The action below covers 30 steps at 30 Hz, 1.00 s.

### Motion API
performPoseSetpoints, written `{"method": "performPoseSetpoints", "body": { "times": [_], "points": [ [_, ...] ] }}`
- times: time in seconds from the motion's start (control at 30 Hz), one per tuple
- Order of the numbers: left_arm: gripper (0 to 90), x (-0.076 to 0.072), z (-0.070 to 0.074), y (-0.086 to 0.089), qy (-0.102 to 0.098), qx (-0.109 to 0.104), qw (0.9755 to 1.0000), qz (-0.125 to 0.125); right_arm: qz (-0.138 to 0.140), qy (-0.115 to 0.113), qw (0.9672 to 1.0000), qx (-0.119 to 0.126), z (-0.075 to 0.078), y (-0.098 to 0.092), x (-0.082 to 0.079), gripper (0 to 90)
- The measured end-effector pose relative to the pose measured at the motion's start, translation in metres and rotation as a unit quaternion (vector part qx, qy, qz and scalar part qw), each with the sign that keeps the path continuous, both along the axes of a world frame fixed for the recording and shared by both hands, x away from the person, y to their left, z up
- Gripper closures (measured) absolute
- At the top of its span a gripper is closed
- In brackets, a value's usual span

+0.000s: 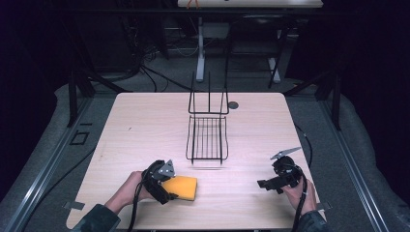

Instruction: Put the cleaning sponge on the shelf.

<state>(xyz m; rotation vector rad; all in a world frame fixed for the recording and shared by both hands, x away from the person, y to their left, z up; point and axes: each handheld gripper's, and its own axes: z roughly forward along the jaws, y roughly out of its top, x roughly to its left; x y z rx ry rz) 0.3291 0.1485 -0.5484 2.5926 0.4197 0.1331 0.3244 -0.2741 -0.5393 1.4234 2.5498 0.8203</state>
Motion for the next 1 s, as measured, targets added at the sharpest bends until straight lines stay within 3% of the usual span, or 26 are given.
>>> {"method": "performPoseSetpoints", "body": {
  "times": [0.3,0.5,0.77,1.0],
  "points": [
    [16.8,-0.0011,-0.0007,-0.0001,0.003,0.001,1.0000,0.006,0.008,0.000,1.0000,0.000,0.0011,0.0011,-0.0001,9.1],
    [16.1,0.0006,-0.0023,0.0011,0.009,-0.005,0.9999,0.007,0.015,-0.018,0.9997,0.003,0.0029,0.0018,-0.0009,10.1],
    [15.0,0.0018,-0.0043,0.0006,0.014,-0.003,0.9999,0.007,0.014,-0.011,0.9998,0.002,0.0021,0.0017,-0.0006,10.0],
    [15.3,-0.0008,-0.0078,-0.0042,0.002,0.031,0.9995,0.001,0.014,-0.005,0.9999,-0.001,0.0000,0.0034,-0.0002,10.1]
  ]
}}
